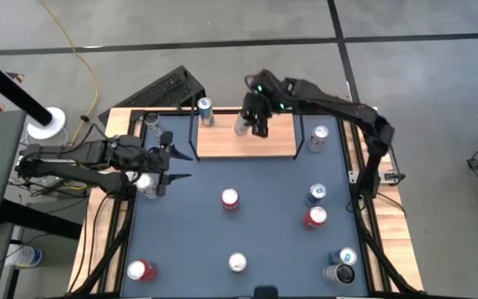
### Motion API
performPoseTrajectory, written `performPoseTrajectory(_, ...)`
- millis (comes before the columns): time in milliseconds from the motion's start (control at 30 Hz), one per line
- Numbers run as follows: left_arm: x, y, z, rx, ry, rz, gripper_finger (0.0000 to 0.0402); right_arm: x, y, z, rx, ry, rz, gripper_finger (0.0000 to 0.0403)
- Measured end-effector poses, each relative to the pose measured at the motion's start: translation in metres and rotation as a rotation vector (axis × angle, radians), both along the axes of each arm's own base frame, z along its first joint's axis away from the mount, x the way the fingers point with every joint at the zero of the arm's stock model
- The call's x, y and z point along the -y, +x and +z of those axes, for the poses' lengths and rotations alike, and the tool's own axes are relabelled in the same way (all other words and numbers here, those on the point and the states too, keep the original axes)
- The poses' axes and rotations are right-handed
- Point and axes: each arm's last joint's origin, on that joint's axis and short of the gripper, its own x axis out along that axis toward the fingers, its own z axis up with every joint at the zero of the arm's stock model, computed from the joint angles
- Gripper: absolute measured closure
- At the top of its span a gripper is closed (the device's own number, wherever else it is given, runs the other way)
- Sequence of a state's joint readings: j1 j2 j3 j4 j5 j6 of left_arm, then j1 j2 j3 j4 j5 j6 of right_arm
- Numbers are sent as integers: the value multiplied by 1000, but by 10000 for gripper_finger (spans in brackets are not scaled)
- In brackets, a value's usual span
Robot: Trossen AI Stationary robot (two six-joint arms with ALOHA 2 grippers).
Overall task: Place canned beverage on shelf
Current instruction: Put the center pink and white soda can onto the shelf
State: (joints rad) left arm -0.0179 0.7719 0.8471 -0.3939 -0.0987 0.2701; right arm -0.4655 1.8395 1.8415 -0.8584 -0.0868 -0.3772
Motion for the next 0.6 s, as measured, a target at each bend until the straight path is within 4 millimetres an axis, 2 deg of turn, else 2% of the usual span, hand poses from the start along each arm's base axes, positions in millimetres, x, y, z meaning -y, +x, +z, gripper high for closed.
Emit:
performPoseTrajectory(167,-7,0,-1,-11,47,42,193,41,17,-3,-29,40,-16,179)
performPoseTrajectory(300,-13,-1,-2,-28,55,81,193,62,34,-8,-35,72,12,179)
performPoseTrajectory(400,-17,-2,-3,-35,53,101,193,69,47,-20,-49,71,33,179)
performPoseTrajectory(500,-19,-3,-4,-56,46,113,193,71,50,-34,-85,72,58,179)
performPoseTrajectory(600,-20,-3,-5,-67,39,121,193,72,50,-38,-101,86,63,179)
